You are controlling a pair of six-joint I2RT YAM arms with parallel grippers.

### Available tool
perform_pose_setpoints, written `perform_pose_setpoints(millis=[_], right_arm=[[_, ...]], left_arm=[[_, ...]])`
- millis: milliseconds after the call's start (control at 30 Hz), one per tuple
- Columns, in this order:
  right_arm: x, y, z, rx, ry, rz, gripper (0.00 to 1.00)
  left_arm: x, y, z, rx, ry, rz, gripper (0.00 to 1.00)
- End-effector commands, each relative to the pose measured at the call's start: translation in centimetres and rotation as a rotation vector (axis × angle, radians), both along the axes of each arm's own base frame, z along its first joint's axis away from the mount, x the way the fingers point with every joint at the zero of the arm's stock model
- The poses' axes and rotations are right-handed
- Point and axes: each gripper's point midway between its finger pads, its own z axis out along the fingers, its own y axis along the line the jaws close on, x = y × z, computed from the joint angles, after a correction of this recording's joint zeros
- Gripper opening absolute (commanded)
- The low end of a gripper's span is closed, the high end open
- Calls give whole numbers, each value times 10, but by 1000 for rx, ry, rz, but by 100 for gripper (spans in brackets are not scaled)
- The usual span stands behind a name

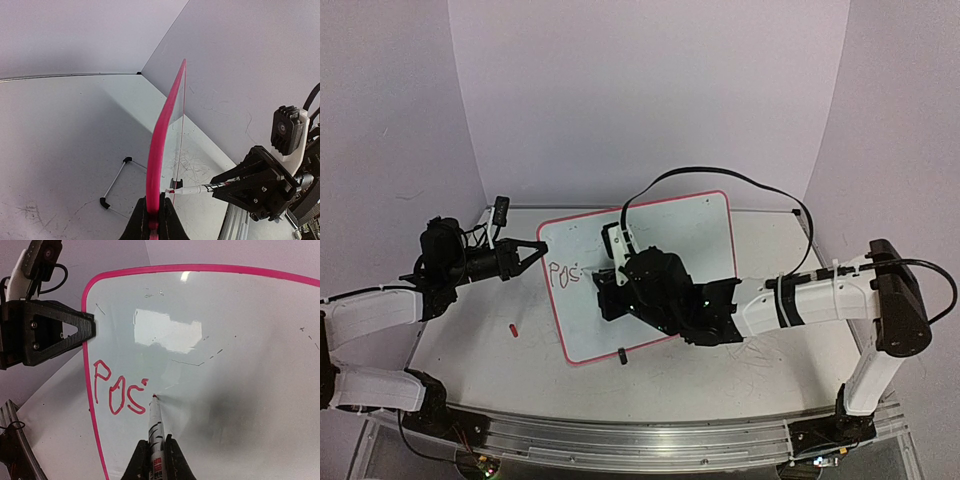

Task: Write a sentence on the whiteboard

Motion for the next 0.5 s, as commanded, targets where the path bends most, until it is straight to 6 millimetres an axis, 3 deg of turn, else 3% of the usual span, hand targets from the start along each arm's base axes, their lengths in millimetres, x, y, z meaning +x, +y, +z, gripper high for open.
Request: perform_pose_setpoints(millis=[0,467], right_arm=[[2,1,-12,-14,17,-15,0],[-2,-2,-22,-30,47,-28,0]], left_arm=[[0,0,18,-8,-94,-5,0],[-1,0,17,-8,-91,-8,0]])
